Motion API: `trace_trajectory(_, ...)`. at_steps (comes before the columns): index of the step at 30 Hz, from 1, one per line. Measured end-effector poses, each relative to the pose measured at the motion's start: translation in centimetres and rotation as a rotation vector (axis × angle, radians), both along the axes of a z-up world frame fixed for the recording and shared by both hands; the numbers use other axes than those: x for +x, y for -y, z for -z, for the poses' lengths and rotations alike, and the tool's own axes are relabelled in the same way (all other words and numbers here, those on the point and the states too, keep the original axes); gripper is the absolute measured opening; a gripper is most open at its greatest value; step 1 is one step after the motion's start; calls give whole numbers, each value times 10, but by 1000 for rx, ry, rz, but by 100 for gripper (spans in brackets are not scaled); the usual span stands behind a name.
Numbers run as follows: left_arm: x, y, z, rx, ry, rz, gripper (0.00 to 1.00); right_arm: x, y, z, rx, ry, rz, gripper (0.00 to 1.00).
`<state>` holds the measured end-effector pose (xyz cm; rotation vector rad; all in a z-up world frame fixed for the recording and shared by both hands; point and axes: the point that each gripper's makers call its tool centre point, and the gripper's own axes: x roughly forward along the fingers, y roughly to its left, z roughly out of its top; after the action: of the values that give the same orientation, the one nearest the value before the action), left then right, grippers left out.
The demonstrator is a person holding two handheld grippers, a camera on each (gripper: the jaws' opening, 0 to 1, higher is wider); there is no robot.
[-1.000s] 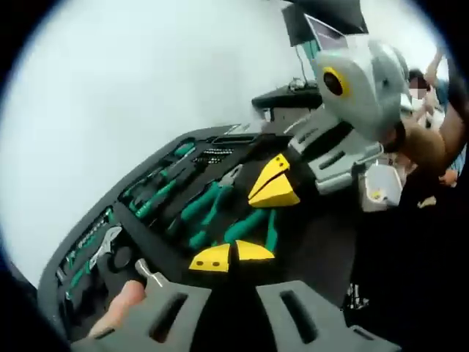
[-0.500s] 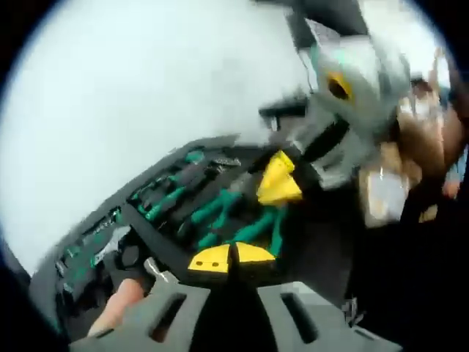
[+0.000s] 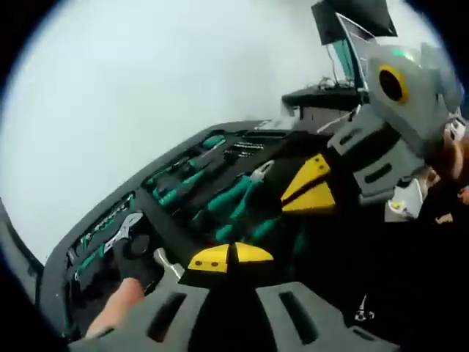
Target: Pick up the tools and put them into their designated positions in the toolbox.
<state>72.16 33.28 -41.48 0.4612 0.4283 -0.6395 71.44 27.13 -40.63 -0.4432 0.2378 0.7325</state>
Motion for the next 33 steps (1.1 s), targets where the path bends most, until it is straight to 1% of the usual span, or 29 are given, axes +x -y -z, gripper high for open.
trace_trajectory(1, 0, 3, -3, -21, 1, 34, 8, -5, 4, -1, -13, -5, -1, 3)
trace_trajectory(2, -3, 7, -4, -48, -13, 94, 15, -9, 7, -4, -21, 6, -5, 5)
trace_trajectory(3, -3, 7, -2, -42, -27, 115, 19, -13, 13, -13, 3, 35, 6, 5)
trace_trajectory(4, 0, 3, 6, -2, -49, 122, 22, -17, 17, -16, 18, 36, 11, 5)
trace_trajectory(5, 1, 4, 5, -13, -50, 112, 22, -22, 23, -15, 27, 34, 12, 5)
trace_trajectory(6, 0, 6, 5, -24, -77, 128, 19, -25, 25, -14, 34, 31, 10, 5)
trace_trajectory(7, -2, 8, 8, -33, -113, 126, 16, -31, 25, -12, 62, 23, -5, 5)
trace_trajectory(8, -3, 11, 8, -37, -131, 135, 14, -35, 26, -10, 80, 9, -14, 5)
trace_trajectory(9, 0, 11, 8, -24, -122, 135, 14, -38, 25, -8, 126, -10, -14, 5)
trace_trajectory(10, -2, 13, 9, 0, -118, 152, 13, -39, 26, -9, 160, -11, -12, 5)
trace_trajectory(11, -1, 13, 9, 11, -114, 164, 13, -39, 27, -10, 199, -8, -12, 5)
trace_trajectory(13, -1, 14, 10, 2, -125, 161, 13, -37, 27, -7, 209, -4, -21, 5)
trace_trajectory(14, -2, 16, 9, -27, -130, 155, 12, -36, 24, -6, 213, 4, -23, 5)
trace_trajectory(16, -1, 17, 7, -51, -122, 146, 10, -32, 19, -4, 199, 14, -32, 5)
trace_trajectory(17, -3, 19, 6, -62, -109, 144, 10, -30, 17, -2, 193, 11, -33, 5)
trace_trajectory(18, -1, 23, 3, -59, -56, 166, 10, -25, 15, -5, 211, 6, -28, 5)
trace_trajectory(19, -2, 23, -1, -52, -30, 135, 3, -21, 14, -9, 251, -11, -5, 5)
trace_trajectory(20, -12, 25, 3, -74, -99, 112, 4, -12, 18, -10, 267, -38, 34, 5)
trace_trajectory(21, -17, 36, 0, -119, -121, 134, 4, -7, 19, -10, 264, -52, 52, 5)
trace_trajectory(22, -23, 45, -5, -155, -127, 150, 4, -4, 15, -12, 252, -38, 39, 4)
trace_trajectory(23, -26, 50, -1, -124, -107, 158, 4, -3, 12, -14, 242, -25, 39, 4)
trace_trajectory(24, -28, 45, 6, -50, -108, 147, 4, -3, 7, -13, 201, -2, 27, 2)
trace_trajectory(25, -28, 45, 2, -54, -63, 143, 4, -3, 4, -10, 159, 9, 21, 0)
trace_trajectory(26, -29, 45, 2, -56, -61, 150, 3, -7, 1, 5, 73, -16, 10, 0)
trace_trajectory(27, -29, 45, 3, -50, -56, 152, 3, -4, -7, -2, 95, 56, -14, 0)
trace_trajectory(28, -29, 46, 4, -36, -45, 156, 3, -5, -5, 4, 78, 21, 15, 0)
trace_trajectory(30, -27, 47, 3, 27, 31, 188, 3, -6, -3, 2, 27, 36, 4, 0)
trace_trajectory(32, -28, 46, 3, 55, 71, 177, 2, -9, -1, 1, 30, 14, 5, 0)
trace_trajectory(33, -28, 46, 4, 61, 85, 171, 2, -9, 1, 3, 48, -14, -5, 0)
